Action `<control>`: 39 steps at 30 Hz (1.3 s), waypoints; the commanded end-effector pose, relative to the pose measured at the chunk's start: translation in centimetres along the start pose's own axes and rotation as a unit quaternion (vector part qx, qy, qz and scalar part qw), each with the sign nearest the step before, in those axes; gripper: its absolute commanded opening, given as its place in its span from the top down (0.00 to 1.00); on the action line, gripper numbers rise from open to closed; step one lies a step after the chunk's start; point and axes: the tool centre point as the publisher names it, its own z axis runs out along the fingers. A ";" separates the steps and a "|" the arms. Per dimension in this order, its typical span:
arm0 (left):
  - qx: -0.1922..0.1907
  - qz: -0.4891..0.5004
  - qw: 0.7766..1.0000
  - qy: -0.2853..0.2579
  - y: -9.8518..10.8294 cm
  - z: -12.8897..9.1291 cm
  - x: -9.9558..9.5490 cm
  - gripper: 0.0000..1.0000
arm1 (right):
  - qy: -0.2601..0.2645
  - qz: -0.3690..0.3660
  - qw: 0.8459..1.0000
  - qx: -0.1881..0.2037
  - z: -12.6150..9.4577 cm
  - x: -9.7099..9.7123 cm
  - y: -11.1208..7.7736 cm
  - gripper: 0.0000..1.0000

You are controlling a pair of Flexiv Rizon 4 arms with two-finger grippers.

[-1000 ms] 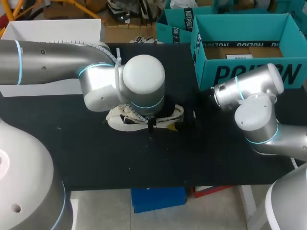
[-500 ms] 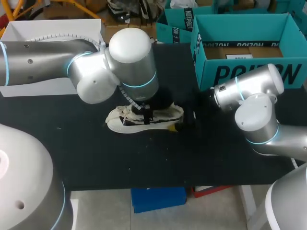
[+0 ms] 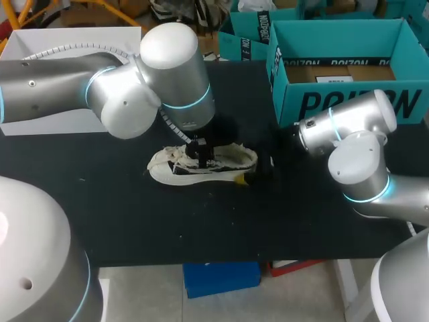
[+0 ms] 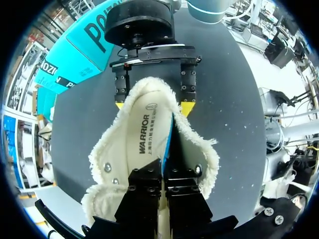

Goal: Take the shoe out of the shoebox, open the shoe tongue, remove and reinsert the insole, then place the shoe into the shoebox

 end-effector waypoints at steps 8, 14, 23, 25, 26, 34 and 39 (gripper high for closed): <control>0.013 0.000 1.000 0.002 0.1 -0.8 0.2 1.00 | 0.000 0.001 1.000 0.001 0.2 -0.3 -0.1 1.00; 0.018 -0.004 1.000 0.001 0.4 -1.1 0.3 1.00 | 0.000 0.001 1.000 0.001 0.2 -0.3 -0.1 1.00; 0.019 -0.013 1.000 0.001 0.9 -1.2 0.2 1.00 | 0.000 0.001 1.000 0.001 0.2 -0.3 -0.1 1.00; 0.021 -0.015 1.000 0.001 1.0 -1.3 0.2 1.00 | 0.000 0.001 1.000 0.001 0.2 -0.3 -0.1 1.00; 0.021 -0.016 1.000 0.000 1.0 -1.3 0.1 1.00 | 0.000 0.001 1.000 0.001 0.2 -0.3 -0.1 1.00; 0.024 -0.020 1.000 0.001 1.1 -1.4 0.0 1.00 | 0.000 0.001 1.000 0.001 0.2 -0.3 -0.1 1.00; 0.027 -0.020 0.999 0.004 1.0 -1.2 0.1 1.00 | 0.000 0.001 1.000 0.001 0.2 -0.3 -0.1 1.00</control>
